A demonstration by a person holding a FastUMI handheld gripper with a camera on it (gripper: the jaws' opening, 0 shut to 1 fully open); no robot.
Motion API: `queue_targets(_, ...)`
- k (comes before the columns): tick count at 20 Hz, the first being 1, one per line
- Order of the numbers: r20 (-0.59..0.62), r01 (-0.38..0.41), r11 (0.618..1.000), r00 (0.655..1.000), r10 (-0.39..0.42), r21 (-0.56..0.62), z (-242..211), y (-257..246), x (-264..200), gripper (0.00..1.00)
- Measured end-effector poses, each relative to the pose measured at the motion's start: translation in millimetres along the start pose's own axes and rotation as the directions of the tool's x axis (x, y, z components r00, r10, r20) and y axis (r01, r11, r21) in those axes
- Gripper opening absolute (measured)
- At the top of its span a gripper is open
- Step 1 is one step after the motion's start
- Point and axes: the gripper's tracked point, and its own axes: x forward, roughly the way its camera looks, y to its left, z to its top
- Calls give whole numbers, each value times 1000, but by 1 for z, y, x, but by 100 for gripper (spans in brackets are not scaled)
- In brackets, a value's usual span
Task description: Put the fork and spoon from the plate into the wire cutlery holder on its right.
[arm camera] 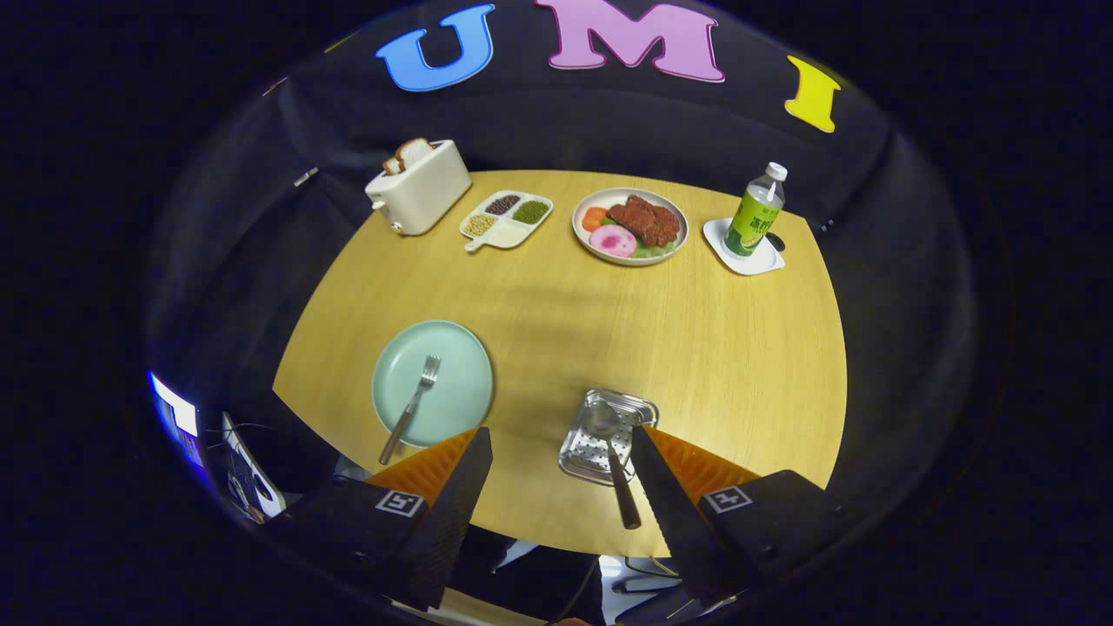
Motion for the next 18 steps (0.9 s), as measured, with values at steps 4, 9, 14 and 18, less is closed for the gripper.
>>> queue_targets(4,119,-17,1000,993,19,-13,17,49,-6,100)
queue_targets(9,75,-97,995,993,96,14,-10,120,29,100)
queue_targets(14,-70,-100,994,992,103,42,-55,154,84,100)
queue_targets(18,-164,-89,995,982,94,40,-73,167,115,100)
